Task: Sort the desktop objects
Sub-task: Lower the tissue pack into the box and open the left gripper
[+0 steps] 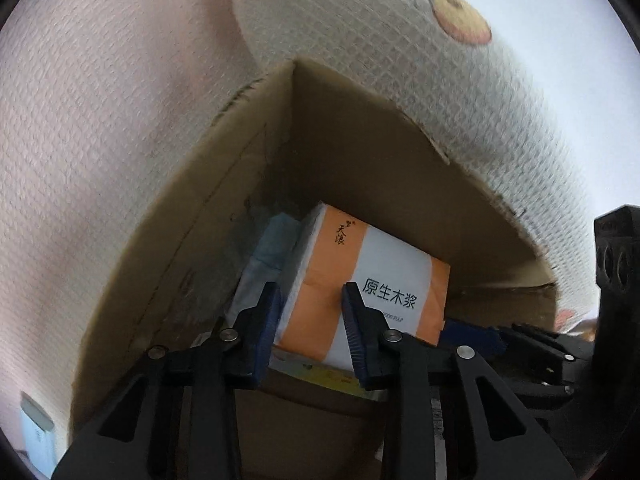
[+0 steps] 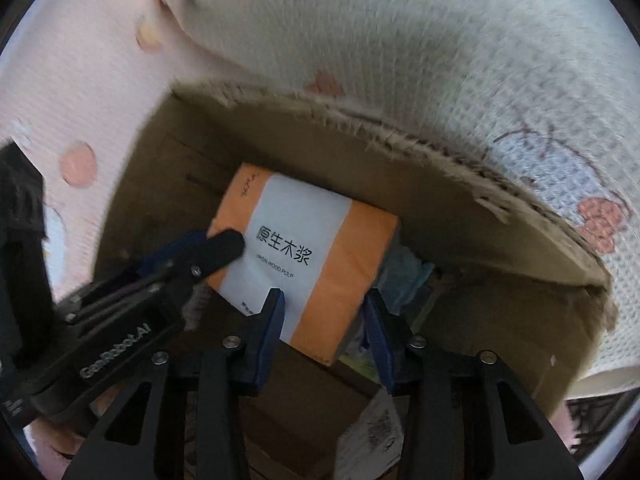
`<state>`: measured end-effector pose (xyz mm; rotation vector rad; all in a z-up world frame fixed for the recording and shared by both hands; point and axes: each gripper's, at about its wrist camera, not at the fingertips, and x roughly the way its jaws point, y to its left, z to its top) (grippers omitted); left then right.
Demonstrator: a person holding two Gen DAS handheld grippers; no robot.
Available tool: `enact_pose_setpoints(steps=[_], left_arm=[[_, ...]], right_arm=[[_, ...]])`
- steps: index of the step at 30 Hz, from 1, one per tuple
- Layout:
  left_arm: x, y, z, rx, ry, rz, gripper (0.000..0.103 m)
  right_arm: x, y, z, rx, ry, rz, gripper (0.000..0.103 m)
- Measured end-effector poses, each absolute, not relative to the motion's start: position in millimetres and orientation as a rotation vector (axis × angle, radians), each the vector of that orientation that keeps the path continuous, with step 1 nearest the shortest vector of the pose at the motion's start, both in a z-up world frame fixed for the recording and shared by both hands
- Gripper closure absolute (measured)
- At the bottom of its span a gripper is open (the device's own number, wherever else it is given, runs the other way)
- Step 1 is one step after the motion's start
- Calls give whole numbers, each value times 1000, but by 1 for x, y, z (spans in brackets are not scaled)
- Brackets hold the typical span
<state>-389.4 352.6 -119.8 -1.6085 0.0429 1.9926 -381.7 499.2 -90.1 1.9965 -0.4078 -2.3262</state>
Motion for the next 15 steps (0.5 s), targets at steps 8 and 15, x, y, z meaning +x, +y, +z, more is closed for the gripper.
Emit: enact_pose_setpoints(steps=[8, 15], left_arm=[[-379, 362, -125, -1624, 76, 1996, 65], [-350, 345, -75, -1442, 122, 2113, 43]], right_arm=[[-377, 488, -95, 2033, -295, -2388, 58], [-364, 474, -61, 1928, -206, -2468, 31]])
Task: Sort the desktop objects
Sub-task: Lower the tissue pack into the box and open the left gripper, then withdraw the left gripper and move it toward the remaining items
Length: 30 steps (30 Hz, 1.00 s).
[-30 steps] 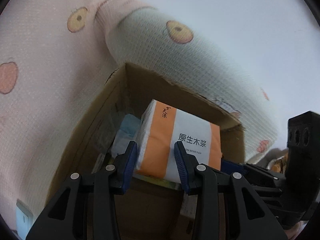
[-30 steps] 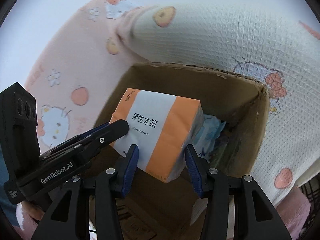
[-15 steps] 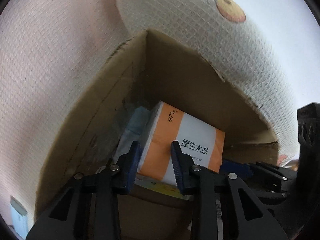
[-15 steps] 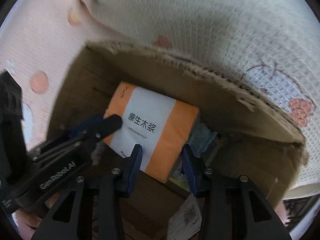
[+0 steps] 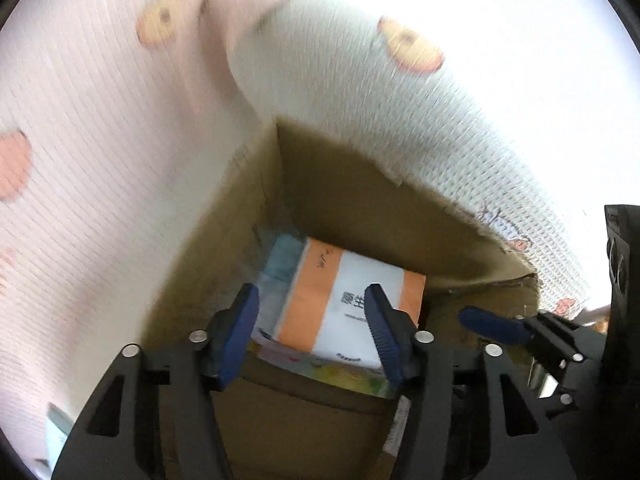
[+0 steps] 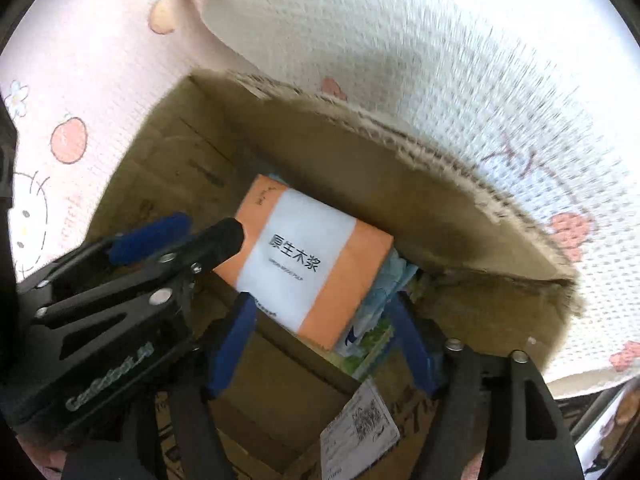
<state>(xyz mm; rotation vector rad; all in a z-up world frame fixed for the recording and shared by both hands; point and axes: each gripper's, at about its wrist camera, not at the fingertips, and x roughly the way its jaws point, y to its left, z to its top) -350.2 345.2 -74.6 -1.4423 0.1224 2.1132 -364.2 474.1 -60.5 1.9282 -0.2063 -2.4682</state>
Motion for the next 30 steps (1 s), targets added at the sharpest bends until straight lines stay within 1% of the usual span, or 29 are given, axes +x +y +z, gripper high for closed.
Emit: enact_pose_setpoints(steps=[6, 8, 14, 17, 23, 27, 30], left_arm=[[-313, 324, -41, -1313, 154, 2165, 42], [-321, 324, -31, -1270, 158, 2174, 42], [-284, 286, 4, -1126, 269, 2245, 41], [-266, 256, 15, -1078, 246, 2303, 41], [-229, 191, 18, -1046, 226, 2430, 41], [-194, 144, 8, -1042, 288, 2486, 41], [-169, 104, -8, -1069, 281, 2485, 41]], right_arm=[[-336, 464, -33, 1842, -160, -2511, 30], [-337, 450, -27, 1808, -130, -2526, 30], [-298, 420, 1, 1701, -49, -2553, 30], [-282, 410, 10, 1647, -42, -2544, 30], [-250, 375, 16, 1572, 10, -2511, 29], [-229, 353, 21, 1532, 24, -2464, 29], [-216, 336, 20, 1495, 37, -2452, 29]])
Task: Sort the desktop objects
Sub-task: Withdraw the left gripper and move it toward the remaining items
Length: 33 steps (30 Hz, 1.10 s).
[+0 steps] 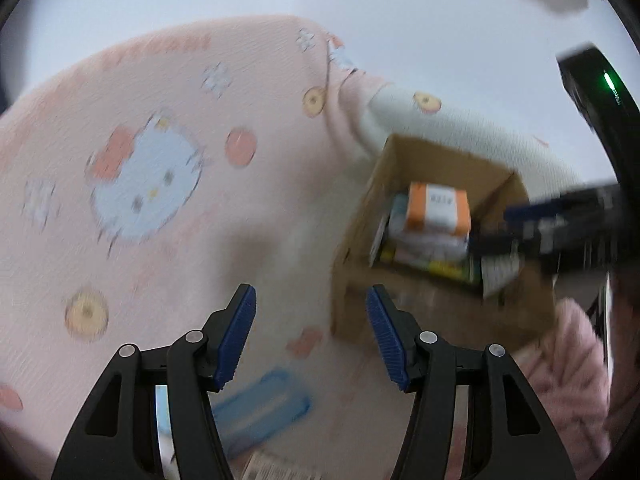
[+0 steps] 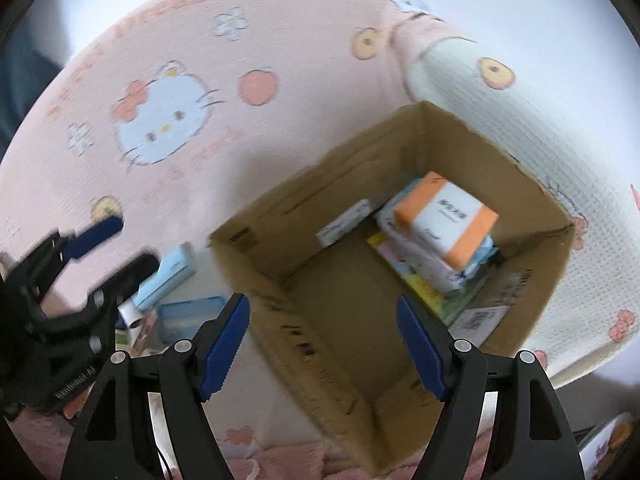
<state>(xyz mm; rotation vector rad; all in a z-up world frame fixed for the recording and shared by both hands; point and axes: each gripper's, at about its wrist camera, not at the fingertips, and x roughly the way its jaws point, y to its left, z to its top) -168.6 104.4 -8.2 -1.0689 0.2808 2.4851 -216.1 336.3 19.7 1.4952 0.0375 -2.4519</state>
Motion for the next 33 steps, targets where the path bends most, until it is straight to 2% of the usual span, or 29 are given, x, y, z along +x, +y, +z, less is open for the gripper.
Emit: enact_pose_setpoints(steps=[4, 7, 10, 13, 17, 23, 27, 33], left_arm=[[-151, 56, -33, -1215, 254, 2522, 41], [-138, 19, -45, -1310, 164, 2569, 41], [-127, -17, -60, -1380, 18, 2634, 41], [-125, -52, -82, -1473, -241, 2665, 41], [-129, -80, -103, -1518, -468, 2649, 41], [-152, -96, -124, -1521, -560, 2647, 41], [-168, -106, -145, -1548, -709, 2618, 41], [-193, -114, -164, -1519, -822, 2627, 41]], right_arm=[[-210, 315, 16, 1478, -4, -2403, 28], [-209, 294, 11, 1456, -49, -2358, 28], [-207, 266, 4, 1441, -31, -2308, 28], [-207, 237, -7, 1438, -10, -2226, 28], [-210, 194, -32, 1461, -15, -2072, 28], [-221, 146, -74, 1494, 78, -1969, 28], [-235, 126, -104, 1501, 83, -1920, 28], [-259, 116, -138, 1458, 87, -1937, 30]])
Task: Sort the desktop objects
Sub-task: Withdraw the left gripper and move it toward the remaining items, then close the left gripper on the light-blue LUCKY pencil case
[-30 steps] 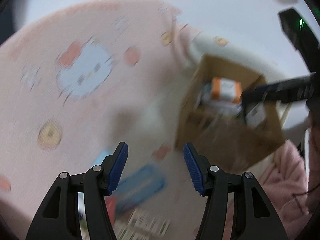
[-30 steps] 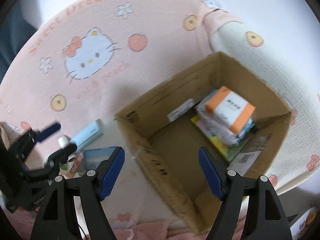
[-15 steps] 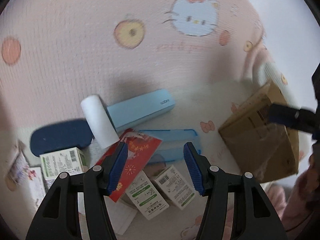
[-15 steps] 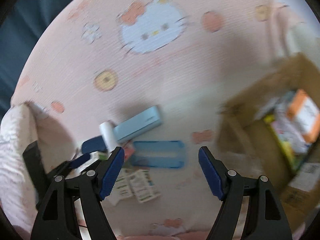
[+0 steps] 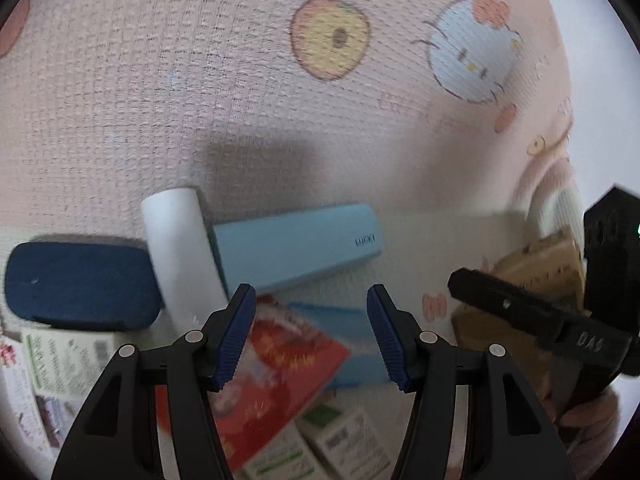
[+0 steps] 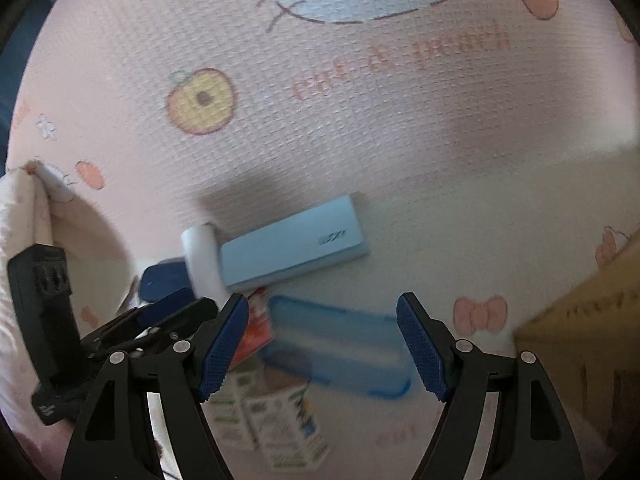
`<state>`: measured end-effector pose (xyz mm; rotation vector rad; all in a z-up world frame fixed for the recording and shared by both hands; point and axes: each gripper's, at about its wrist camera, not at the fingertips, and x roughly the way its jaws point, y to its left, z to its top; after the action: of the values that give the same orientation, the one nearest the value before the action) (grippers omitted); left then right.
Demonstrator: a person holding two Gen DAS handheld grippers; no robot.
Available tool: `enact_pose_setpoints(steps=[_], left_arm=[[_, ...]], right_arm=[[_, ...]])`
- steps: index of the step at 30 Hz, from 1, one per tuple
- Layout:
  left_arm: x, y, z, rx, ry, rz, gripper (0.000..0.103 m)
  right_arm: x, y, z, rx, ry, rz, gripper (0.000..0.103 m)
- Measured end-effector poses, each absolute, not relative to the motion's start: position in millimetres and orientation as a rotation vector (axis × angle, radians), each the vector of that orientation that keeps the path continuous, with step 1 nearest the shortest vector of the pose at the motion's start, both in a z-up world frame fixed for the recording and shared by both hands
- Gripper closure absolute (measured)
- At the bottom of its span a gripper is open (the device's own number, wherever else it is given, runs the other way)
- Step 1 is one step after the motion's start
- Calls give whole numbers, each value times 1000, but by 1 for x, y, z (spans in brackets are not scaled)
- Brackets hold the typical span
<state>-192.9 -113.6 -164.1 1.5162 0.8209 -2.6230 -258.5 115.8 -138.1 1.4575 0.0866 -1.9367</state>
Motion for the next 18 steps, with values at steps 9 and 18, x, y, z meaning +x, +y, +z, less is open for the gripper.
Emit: enact_pose_setpoints(steps=[9, 18], left_arm=[[-224, -123, -196, 1566, 692, -2350, 80], [-247, -103, -195, 1658, 519, -2238, 72]], right_arm=[[-296, 111, -170, 1502, -69, -1904, 89], [-325, 80, -197, 1530, -34, -1851, 88]])
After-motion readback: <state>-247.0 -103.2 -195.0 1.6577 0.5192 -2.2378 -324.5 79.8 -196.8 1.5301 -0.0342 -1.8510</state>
